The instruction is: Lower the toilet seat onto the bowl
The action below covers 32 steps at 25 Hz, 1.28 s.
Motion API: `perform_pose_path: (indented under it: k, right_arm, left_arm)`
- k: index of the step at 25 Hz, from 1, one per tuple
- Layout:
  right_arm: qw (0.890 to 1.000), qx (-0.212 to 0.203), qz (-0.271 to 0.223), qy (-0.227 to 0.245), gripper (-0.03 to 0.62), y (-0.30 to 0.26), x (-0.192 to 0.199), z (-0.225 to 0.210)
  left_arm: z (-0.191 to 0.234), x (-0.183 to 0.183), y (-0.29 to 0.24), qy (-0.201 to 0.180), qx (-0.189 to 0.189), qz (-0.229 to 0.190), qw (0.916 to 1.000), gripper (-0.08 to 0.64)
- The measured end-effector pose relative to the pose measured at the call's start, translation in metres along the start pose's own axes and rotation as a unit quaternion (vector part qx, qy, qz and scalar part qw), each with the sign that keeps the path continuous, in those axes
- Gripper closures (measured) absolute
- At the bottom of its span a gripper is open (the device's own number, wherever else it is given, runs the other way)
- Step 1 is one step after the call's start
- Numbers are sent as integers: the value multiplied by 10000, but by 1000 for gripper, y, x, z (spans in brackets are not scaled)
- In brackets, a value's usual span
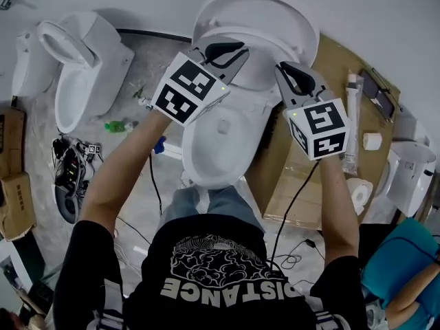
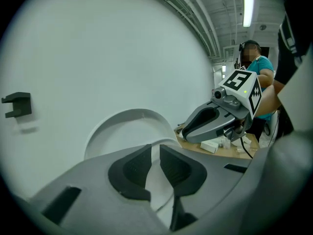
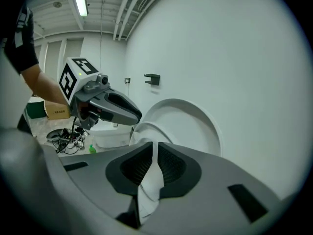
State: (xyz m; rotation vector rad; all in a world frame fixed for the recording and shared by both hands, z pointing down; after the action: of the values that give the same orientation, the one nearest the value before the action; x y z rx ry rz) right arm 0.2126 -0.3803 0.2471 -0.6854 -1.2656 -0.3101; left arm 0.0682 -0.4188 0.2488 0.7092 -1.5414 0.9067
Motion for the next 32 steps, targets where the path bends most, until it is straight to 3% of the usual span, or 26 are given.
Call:
perform_pose_path:
  k: [5, 8, 12, 16, 24, 26, 32]
  right_arm:
    - [9998, -110, 31, 182, 560, -10, 2, -20]
    - [9996, -203, 79, 201, 518, -16, 4, -30]
    - [9985, -332, 203, 387, 500, -28, 8, -40]
    - [9974, -456, 342, 440, 445, -41, 17, -49]
    - [9952, -611, 576, 503, 450, -59, 24, -54]
    - [9955, -578, 586, 479, 482, -58, 24, -54]
    - [9953, -492, 589, 597, 486, -47, 21, -41]
  left_arm:
    - [24, 8, -16, -397, 80, 267, 9988, 470]
    - [37, 14, -24, -604, 218, 379, 9972, 440]
    - [51, 21, -32, -947, 462, 611, 9926, 426]
    - [55, 28, -39, -1060, 626, 779, 9893, 420]
    - [61, 34, -45, -1113, 608, 912, 9877, 426]
    - [58, 32, -44, -1176, 625, 963, 9864, 434]
    - [47, 30, -33, -1244, 733, 1036, 9841, 439]
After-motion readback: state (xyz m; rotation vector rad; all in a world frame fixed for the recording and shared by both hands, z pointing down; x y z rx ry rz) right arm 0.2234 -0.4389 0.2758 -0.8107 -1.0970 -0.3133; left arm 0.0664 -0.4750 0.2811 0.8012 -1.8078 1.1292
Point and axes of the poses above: the fingertips, and each gripper's own axes: y backward along the fingers, z to its left, x out of its underside, the point moved 7 cm from there along y, backward along the fingers, and after that the axes turned 14 degrees about -z, right-handed, at the moved point
